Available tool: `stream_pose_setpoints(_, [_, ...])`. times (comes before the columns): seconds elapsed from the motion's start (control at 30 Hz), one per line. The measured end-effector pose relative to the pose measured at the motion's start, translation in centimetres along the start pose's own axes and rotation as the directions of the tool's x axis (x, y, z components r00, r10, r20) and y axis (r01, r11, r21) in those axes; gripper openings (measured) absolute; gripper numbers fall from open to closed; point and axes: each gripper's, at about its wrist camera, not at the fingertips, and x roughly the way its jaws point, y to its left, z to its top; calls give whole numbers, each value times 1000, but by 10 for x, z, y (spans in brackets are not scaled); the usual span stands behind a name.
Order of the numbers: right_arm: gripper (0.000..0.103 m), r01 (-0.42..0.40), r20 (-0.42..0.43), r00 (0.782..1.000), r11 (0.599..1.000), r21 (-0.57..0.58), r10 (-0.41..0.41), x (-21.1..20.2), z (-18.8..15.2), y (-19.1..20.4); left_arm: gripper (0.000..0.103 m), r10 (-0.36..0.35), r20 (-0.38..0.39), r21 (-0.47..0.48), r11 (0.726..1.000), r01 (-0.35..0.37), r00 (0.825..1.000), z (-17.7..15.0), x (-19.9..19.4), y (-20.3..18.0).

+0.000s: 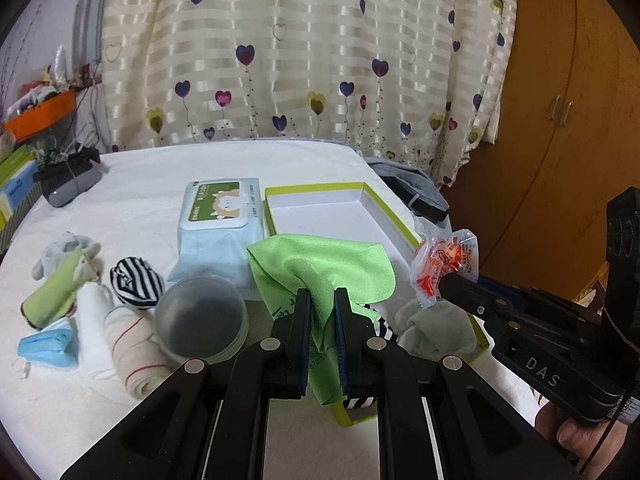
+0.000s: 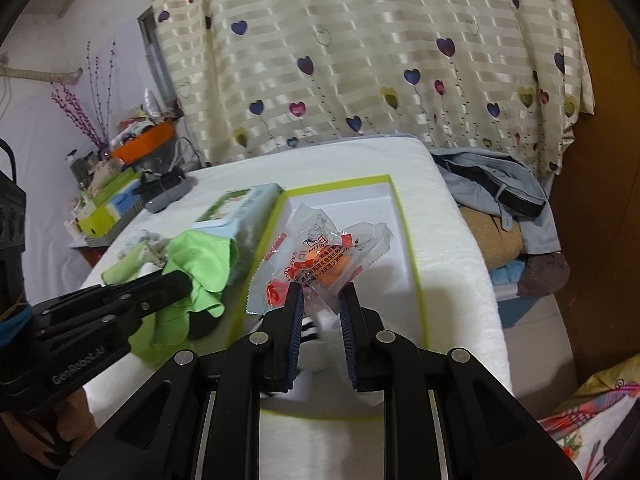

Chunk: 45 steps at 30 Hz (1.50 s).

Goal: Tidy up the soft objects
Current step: 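Carry the green cloth and earplug bag with both tools into the white box, then open both tools to release the cloth and bag in the box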

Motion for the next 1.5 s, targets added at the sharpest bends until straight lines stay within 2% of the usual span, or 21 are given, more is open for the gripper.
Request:
stream_pose_setpoints(0.4, [20, 14, -83, 996, 1000, -7, -15, 38, 5, -16, 11, 15, -60, 6, 1000, -15, 998, 7, 39, -13])
stream_pose_setpoints(0.8, [24, 77, -97, 992, 997, -25, -79, 40, 4, -30, 11, 8, -108, 24, 1000, -5, 994, 10, 72, -26])
stream_pose_setpoints(0.83, [24, 80, -95, 992, 996, -27, -82, 39, 4, -31, 13, 5, -109, 23, 1000, -3, 994, 10, 72, -26])
stream_pose_setpoints(0.9, [28, 86, -87, 992, 996, -31, -89, 36, 4, -31, 22, -6, -108, 24, 1000, 8, 994, 10, 72, -27])
stream_pose_setpoints(1.0, [47, 95, -73, 993, 995, -32, -97, 32, 4, -30, 28, -14, -94, 26, 1000, 16, 995, 11, 67, -28])
stream_pose_setpoints(1.5, [48, 129, -24, 991, 989, -70, -131, 3, 7, -9, 28, -40, -49, 36, 998, 42, 998, 5, 29, -30])
